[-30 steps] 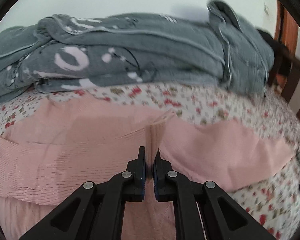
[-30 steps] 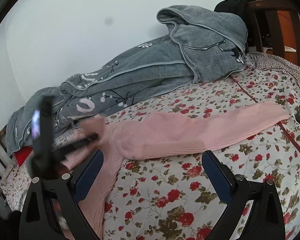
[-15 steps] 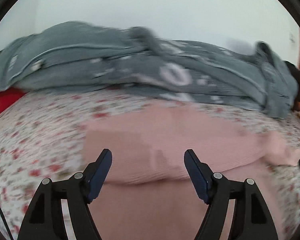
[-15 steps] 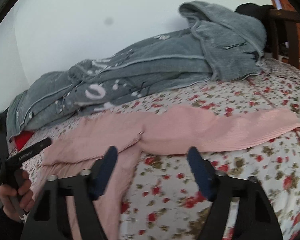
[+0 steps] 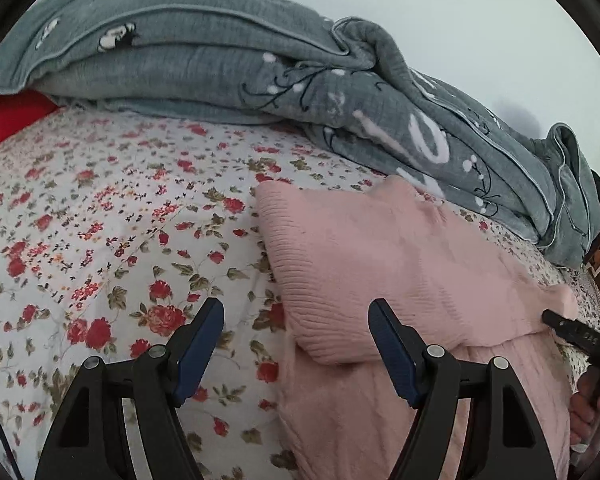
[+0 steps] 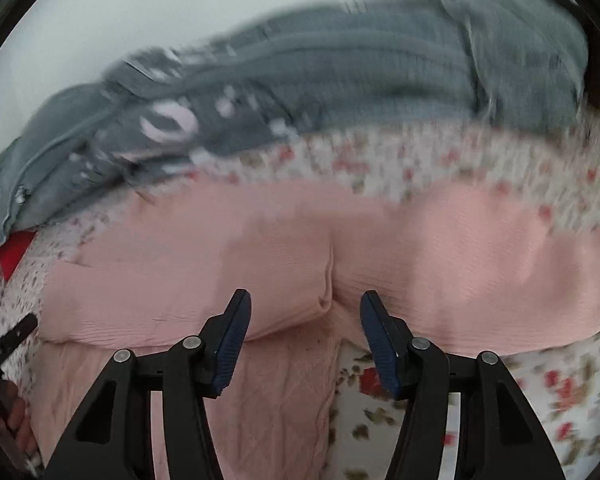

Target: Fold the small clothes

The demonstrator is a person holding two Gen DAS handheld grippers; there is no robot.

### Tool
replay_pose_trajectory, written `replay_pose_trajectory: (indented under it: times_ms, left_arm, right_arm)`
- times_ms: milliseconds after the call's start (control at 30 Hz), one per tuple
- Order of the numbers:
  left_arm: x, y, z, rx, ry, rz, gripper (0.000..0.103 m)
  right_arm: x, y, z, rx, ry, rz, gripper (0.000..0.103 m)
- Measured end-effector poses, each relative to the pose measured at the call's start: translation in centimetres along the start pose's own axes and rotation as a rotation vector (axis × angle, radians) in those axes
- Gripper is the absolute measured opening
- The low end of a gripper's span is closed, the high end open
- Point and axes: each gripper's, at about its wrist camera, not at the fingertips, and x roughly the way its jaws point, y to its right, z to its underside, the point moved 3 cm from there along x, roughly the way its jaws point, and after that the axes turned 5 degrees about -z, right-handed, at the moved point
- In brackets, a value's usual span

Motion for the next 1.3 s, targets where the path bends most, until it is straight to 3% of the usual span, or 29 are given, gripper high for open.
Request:
replay_pose_trajectory:
  times_ms: [67, 100, 167, 200, 233, 267, 367, 433, 500, 700, 800, 900, 967, 1133, 1200, 1300]
  left_arm:
    - [1.0, -0.6, -0.2, -0.033, -0.022, 0.010, 0.072]
    - [1.6, -0.9, -0.1, -0.051, -0.045, 0.023, 0.071]
    - [2.1, -1.1, 0.0, -0.061, -0.049, 0.026, 0.067]
    - [2.0, -1.1, 0.1, -0.060, -0.043, 0.025, 0.052]
    - [1.8, -1.0, 0.1, -0.058, -0.038, 0.047, 0.017]
    - [1.8, -1.0, 0.1, -0.065, -0.038, 0.084, 0.010]
    - [1.2, -1.6, -0.1, -0.105, 0.000, 0.057, 0.007]
    - [1.1, -1.9, -0.2, -0.116, 0.009, 0.039, 0.005]
    - [1.0, -2.1, -0.2, -0.123, 0.012, 0.048, 0.005]
    - [-0.6, -0.9, -0.4, -0.067, 0.082, 0.107, 0.006]
    - [-0.3, 0.4, 0.0, 0.000, 0.064, 0.117, 0.008]
    - [1.3, 1.3, 0.6, 0.054, -0.019, 0.089, 0.008]
    - [1.1, 1.3, 0.6, 0.050, -0.009, 0.092, 0.008]
    - [1.2, 1.6, 0.7, 0.068, -0.009, 0.077, 0.016]
    - [1.2, 2.0, 0.9, 0.095, -0.005, 0.060, 0.020]
    - [1.2, 2.5, 1.0, 0.129, -0.001, 0.040, 0.029]
  right_arm:
    - [0.1, -0.3, 0.1, -0.034, 0.008, -0.010, 0.047]
    - [0.1, -0.5, 0.1, -0.052, 0.012, -0.025, 0.038]
    - [-0.1, -0.8, 0.4, -0.076, 0.020, -0.026, 0.008]
    - [-0.2, -0.9, 0.5, -0.074, 0.017, -0.041, 0.005]
    - [-0.7, -0.6, 0.5, -0.061, 0.040, -0.040, 0.005]
    - [-1.1, -0.3, 0.4, -0.048, 0.062, -0.041, 0.005]
    - [-2.7, -0.1, 0.5, -0.046, 0.101, -0.073, 0.005]
    - [-2.2, -0.5, 1.0, -0.084, 0.065, -0.021, 0.005]
    - [-1.1, -0.4, 1.5, -0.084, 0.008, 0.003, 0.005]
    - [-1.4, 0.0, 1.7, -0.068, 0.011, 0.003, 0.006]
    - [-1.5, -0.2, 1.8, -0.079, 0.018, 0.009, 0.009]
    - [-1.8, 0.0, 1.9, -0.071, 0.025, -0.002, 0.011]
    - [-2.6, 0.2, 1.9, -0.062, 0.045, -0.001, 0.011]
    - [-6.7, 1.5, 2.0, -0.091, 0.172, 0.112, 0.059]
    - [-8.8, 3.2, 1.7, -0.096, 0.232, 0.188, 0.062]
    - [-10.5, 6.5, 1.4, -0.036, 0.259, 0.233, 0.069]
